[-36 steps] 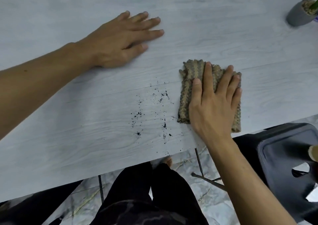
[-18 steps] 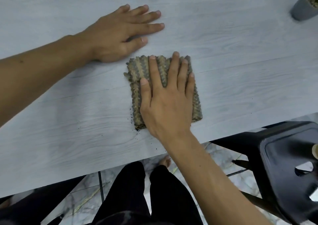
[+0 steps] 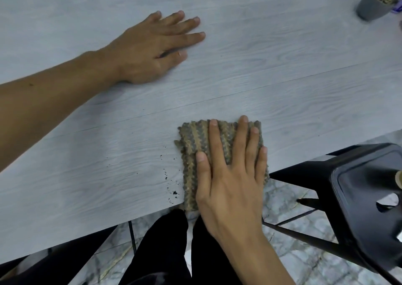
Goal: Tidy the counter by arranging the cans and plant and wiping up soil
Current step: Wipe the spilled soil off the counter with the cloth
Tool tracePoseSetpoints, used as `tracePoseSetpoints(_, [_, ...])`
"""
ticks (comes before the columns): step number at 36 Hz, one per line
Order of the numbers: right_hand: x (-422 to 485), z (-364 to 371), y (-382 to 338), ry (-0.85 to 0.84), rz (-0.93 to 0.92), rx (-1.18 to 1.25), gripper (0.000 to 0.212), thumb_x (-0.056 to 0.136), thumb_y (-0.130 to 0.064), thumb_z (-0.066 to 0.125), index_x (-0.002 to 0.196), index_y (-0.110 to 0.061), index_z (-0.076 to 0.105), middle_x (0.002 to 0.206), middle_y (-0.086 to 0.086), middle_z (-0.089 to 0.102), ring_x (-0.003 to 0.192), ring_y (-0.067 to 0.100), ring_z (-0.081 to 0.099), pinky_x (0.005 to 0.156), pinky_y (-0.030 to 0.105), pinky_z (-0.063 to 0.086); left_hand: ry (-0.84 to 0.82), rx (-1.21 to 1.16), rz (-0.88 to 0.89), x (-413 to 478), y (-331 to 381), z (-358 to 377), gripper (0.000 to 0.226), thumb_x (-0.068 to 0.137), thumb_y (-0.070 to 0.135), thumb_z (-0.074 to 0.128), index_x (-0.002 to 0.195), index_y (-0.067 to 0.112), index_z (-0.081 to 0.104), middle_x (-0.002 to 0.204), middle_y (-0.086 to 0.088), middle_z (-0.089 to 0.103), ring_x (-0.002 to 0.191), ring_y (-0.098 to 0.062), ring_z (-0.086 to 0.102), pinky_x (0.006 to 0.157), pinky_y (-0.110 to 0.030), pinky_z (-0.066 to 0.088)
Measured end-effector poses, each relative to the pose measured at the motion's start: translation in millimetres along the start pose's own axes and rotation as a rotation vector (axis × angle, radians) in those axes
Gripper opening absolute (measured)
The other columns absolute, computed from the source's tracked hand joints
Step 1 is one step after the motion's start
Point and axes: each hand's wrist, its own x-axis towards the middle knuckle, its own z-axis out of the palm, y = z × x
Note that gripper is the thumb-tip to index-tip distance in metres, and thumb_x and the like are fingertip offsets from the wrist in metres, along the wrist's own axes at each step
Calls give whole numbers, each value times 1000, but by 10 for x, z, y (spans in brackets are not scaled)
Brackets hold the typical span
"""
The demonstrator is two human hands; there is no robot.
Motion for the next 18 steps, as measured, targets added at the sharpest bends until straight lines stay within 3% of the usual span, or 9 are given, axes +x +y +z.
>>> tracePoseSetpoints(9, [355,-149,154,-37,138,-24,63,105,-61,10,164,-40,2,173,6,-15,159,24,-19,128,47,-9,-3,-70,11,-94,82,-63,55,111,47,19,165,36,15,174,8,6,161,-14,-2,129,-43,-2])
tracePoseSetpoints(18, [810,-180,114,-42,174,22,63,107,-59,17,165,-39,6,173,8,-12,159,27,-16,128,48,-10,22,-102,-3,-546,44,-47,55,111,49,19,164,39,16,174,11,8,160,-11,-2,129,-40,-3])
